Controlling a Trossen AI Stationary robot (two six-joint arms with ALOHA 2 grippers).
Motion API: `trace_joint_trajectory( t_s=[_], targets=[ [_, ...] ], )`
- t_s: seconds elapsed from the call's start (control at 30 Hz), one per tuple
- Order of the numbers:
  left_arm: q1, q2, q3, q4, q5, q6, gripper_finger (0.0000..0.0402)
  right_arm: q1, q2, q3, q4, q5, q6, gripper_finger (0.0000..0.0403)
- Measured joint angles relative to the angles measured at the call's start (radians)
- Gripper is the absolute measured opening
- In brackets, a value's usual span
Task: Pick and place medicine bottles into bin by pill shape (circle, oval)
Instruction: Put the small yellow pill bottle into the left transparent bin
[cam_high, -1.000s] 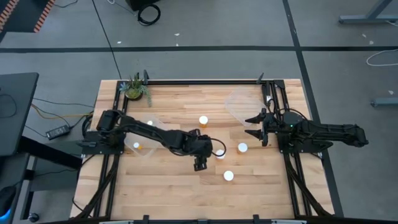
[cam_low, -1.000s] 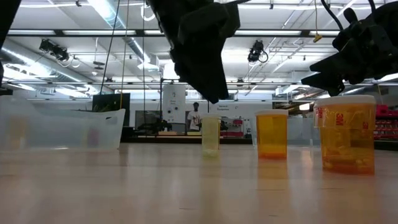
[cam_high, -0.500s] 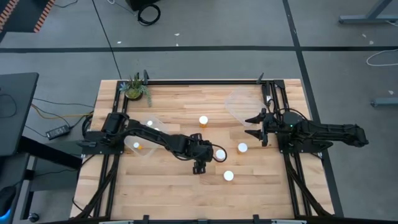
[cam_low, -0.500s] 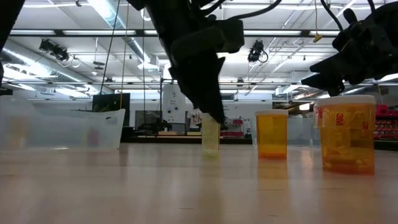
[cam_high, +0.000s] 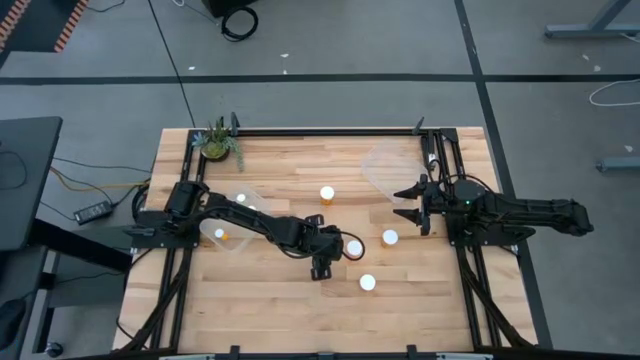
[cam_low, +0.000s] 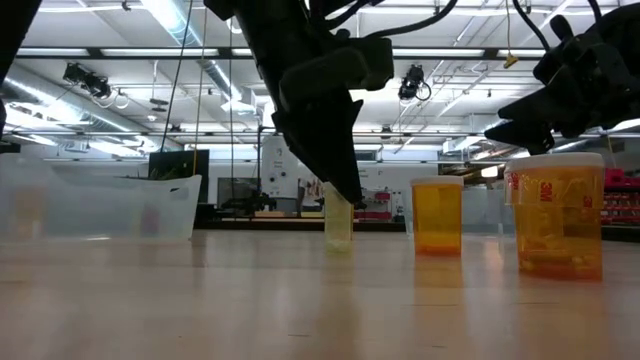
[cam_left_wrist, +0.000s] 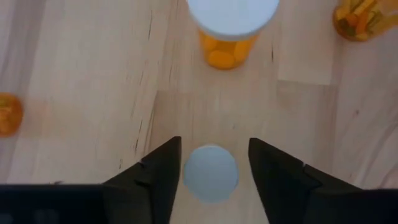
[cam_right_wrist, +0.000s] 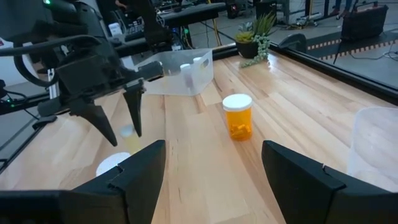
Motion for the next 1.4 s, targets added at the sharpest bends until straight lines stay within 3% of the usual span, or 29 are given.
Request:
trace_joint_trajectory(
  t_s=[0.3,0.57,0.7,0.87,1.07,1.27,1.4],
  targets=[
    [0.000,0.000,0.000,0.001,0.000,-0.007,0.0125,0.000,0.000,0.000,0.001,0.000,0.000,0.0272],
    [-0.007,-0.004,0.000,-0.005,0.023,-0.021,0.0146,0.000,0.000,0.000,0.001,0.000,0.000,0.0272],
    [-0.014,-0.005,0.000,-0.049,0.079,-0.068,0.0136,0.000,0.000,0.000,0.000,0.000,0.000,0.0272],
    [-0.029,-0.029,0.001,-0.177,0.127,-0.162,0.0119,0.000,0.000,0.000,0.001,0.000,0.000,0.0272],
    [-0.058,-0.097,0.000,-0.304,0.124,-0.251,0.0136,0.000,0.000,0.000,0.001,0.000,0.000,0.0272],
    [-0.087,-0.162,0.001,-0.518,0.087,-0.360,0.0121,0.000,0.003,0.000,0.002,0.000,0.000,0.0272],
    [-0.116,-0.188,-0.001,-0.692,0.008,-0.442,0.0125,0.000,0.010,0.000,-0.010,0.000,0.000,0.0272]
  ],
)
